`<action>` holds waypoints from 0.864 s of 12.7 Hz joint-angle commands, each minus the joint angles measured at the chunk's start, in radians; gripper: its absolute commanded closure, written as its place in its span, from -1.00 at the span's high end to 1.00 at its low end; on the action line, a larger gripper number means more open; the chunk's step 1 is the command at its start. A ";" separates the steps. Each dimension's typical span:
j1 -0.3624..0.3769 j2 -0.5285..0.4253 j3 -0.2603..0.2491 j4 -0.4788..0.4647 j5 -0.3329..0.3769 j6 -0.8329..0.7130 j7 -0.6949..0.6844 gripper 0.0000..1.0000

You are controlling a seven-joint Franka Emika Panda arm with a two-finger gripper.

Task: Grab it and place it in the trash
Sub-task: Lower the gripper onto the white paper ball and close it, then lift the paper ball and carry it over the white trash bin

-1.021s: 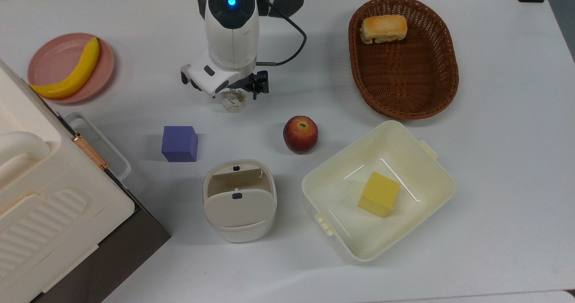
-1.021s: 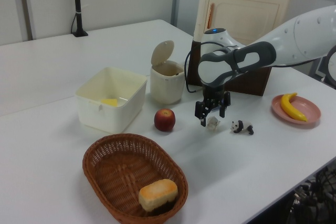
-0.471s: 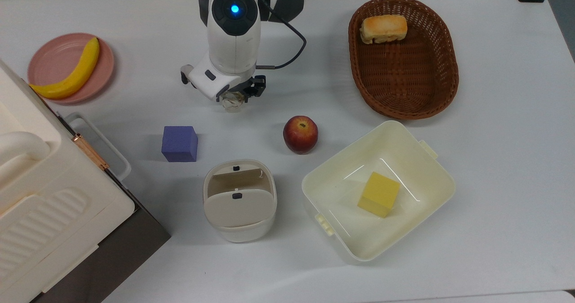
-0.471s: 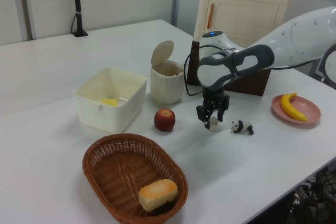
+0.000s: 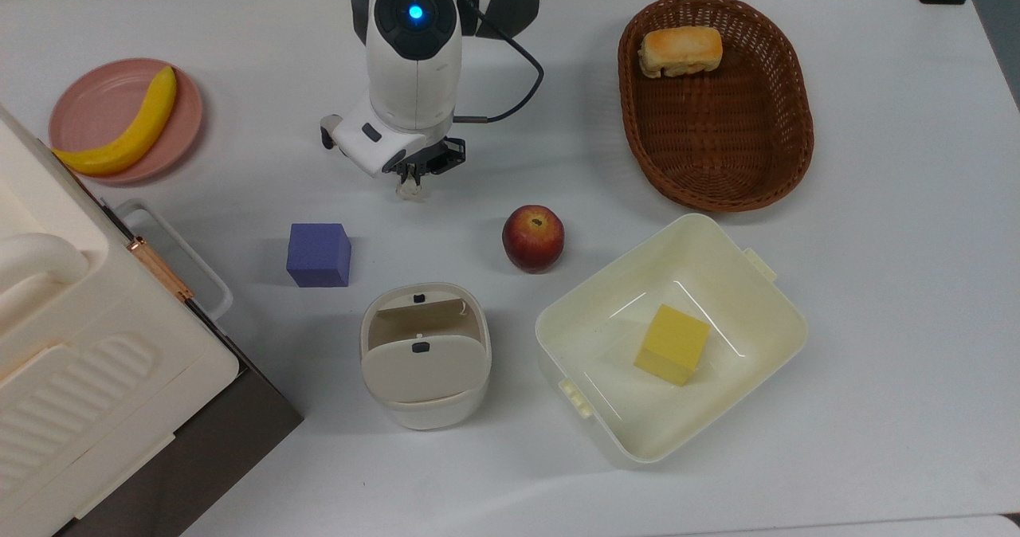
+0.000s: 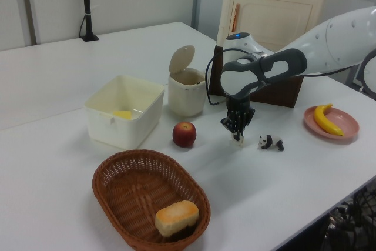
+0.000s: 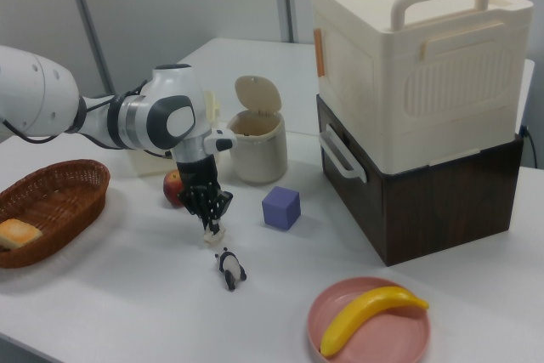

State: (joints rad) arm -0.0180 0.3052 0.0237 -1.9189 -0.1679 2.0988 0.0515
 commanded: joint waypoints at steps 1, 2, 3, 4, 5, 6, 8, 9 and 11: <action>-0.007 0.002 0.005 0.087 -0.001 0.004 0.022 -0.99; -0.008 -0.001 0.005 0.122 0.007 0.000 0.022 -0.99; -0.010 -0.008 0.005 0.165 0.014 0.000 0.022 -0.99; -0.010 -0.011 0.005 0.211 0.016 0.001 0.022 -0.99; -0.008 -0.011 0.005 0.240 0.016 0.001 0.022 -0.99; -0.008 -0.009 0.005 0.259 0.018 0.004 0.022 -0.99; -0.010 -0.001 0.005 0.309 0.022 0.013 0.024 -0.99; -0.019 0.006 0.005 0.345 0.034 0.015 0.024 -0.99; -0.027 0.040 0.005 0.401 0.066 0.024 0.025 -0.96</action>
State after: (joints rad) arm -0.0264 0.3031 0.0235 -1.5985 -0.1485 2.1000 0.0662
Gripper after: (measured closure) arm 0.907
